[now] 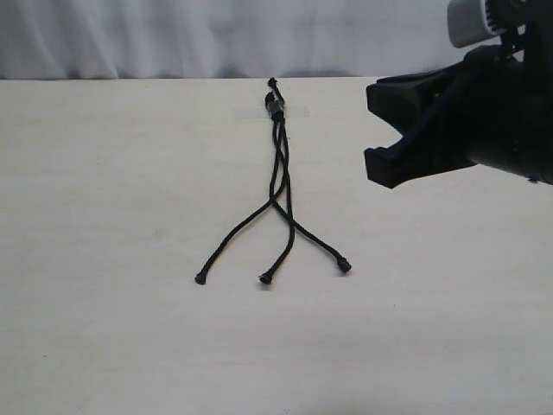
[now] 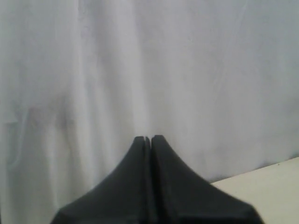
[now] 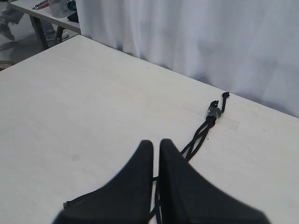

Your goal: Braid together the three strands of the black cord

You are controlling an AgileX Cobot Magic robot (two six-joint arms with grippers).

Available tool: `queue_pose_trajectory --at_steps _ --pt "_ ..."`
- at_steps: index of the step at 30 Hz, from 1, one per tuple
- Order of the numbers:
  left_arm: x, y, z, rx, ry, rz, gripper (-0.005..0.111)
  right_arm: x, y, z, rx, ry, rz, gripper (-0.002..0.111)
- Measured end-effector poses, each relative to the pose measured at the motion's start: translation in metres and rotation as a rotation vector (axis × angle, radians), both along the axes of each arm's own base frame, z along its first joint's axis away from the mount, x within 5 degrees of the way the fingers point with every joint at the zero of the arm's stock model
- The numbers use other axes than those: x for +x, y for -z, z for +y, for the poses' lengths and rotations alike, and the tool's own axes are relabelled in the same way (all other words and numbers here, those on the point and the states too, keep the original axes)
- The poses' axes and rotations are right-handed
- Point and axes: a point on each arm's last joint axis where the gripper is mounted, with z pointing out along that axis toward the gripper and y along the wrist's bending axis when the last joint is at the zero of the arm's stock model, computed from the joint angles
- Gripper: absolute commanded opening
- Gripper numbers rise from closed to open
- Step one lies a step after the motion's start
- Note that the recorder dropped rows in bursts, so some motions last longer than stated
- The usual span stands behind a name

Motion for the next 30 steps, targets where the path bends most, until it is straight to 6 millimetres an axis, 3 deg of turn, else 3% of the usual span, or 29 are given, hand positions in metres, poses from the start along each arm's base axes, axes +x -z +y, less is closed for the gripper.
queue_pose_trajectory --at_steps 3,8,15,20,30 --pt "-0.005 0.019 0.004 0.032 -0.090 0.078 0.000 0.000 0.000 0.000 0.000 0.000 0.000 0.004" --pt "0.007 0.063 0.012 0.042 -0.265 0.229 0.000 0.000 -0.001 0.000 0.002 0.000 -0.003 0.004" --pt "0.013 0.094 0.014 0.066 -0.287 0.310 0.000 0.000 -0.001 0.000 0.005 -0.001 -0.007 0.004" --pt "0.016 0.106 0.014 0.067 -0.283 0.294 0.000 0.000 -0.001 0.000 0.005 -0.001 -0.007 0.004" --pt "0.017 0.105 0.012 0.070 -0.260 0.266 0.000 0.000 -0.001 0.000 0.016 0.002 0.001 0.004"
